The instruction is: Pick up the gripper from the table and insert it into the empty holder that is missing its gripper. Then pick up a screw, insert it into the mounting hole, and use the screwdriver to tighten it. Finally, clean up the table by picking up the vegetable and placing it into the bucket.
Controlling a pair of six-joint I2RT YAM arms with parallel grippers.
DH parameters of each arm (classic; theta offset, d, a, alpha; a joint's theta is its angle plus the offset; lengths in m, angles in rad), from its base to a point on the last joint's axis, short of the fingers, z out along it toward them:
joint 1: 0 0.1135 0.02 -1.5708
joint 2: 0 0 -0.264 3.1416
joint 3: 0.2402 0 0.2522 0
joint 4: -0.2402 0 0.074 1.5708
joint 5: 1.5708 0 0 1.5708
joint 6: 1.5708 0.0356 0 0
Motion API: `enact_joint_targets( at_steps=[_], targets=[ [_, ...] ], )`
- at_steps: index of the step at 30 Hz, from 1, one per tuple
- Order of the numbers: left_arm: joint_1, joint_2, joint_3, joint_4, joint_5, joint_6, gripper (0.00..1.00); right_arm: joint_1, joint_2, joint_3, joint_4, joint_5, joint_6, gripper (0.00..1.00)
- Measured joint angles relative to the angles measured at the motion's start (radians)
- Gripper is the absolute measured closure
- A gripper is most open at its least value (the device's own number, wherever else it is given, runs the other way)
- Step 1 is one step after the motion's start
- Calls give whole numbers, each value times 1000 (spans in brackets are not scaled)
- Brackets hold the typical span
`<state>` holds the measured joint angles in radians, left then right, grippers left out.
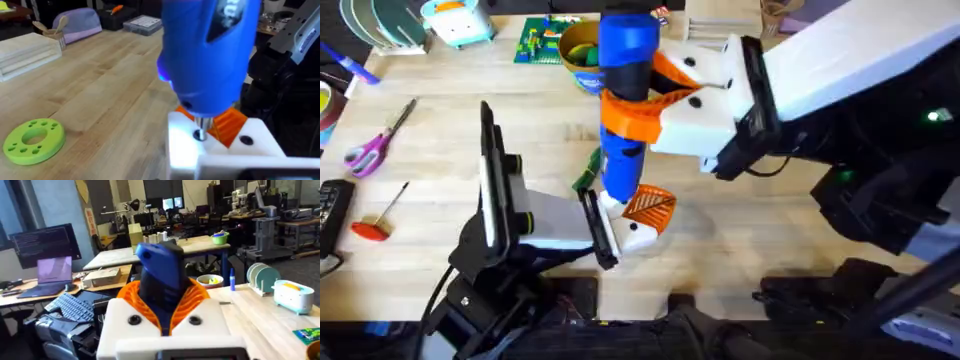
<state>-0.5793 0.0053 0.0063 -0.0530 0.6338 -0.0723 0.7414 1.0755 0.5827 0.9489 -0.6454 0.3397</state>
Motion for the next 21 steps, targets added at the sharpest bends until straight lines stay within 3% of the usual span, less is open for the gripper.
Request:
enact_joint_targets(
  at_steps=[21],
  targets=[
    [0, 0, 0, 0, 0, 0, 993, 0, -1, 0, 36, 5, -26, 927]
  ],
)
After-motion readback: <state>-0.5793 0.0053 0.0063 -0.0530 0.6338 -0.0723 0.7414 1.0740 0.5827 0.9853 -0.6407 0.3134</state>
